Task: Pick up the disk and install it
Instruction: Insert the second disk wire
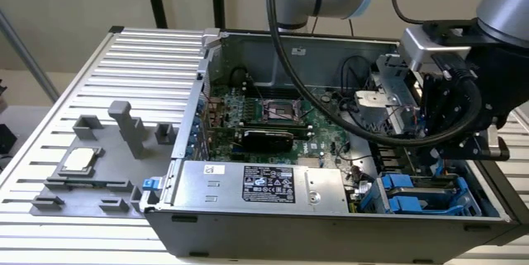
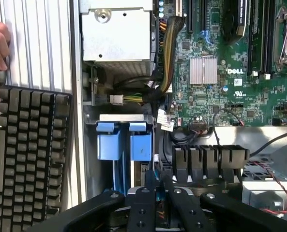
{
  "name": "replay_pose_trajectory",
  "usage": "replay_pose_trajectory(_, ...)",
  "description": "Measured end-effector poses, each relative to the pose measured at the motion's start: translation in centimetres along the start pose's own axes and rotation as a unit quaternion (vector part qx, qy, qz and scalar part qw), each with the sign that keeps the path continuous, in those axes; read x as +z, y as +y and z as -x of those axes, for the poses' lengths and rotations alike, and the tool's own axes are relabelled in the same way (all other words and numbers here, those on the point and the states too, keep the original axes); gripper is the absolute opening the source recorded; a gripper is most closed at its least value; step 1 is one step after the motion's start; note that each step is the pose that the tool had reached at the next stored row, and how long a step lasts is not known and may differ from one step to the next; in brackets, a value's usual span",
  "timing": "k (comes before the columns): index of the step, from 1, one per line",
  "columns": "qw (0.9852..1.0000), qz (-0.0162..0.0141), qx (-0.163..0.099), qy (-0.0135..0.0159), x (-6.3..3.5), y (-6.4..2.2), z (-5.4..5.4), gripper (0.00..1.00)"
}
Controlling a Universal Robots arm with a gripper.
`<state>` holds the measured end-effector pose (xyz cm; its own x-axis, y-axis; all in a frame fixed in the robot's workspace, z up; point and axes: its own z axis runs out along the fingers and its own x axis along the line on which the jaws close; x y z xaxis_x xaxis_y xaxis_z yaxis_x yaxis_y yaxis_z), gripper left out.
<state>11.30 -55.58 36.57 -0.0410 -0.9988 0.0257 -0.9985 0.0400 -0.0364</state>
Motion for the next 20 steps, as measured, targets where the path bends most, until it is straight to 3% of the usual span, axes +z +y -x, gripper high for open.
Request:
replay_pose_trajectory(8, 0.9999, -0.0105, 0.000, -0.0004, 0.99, 0.17, -0.2, 0.00)
replay_pose_trajectory(20, 0.9998, -0.0186, 0.000, 0.0013, 1.73, -0.12, -0.3, 0.00)
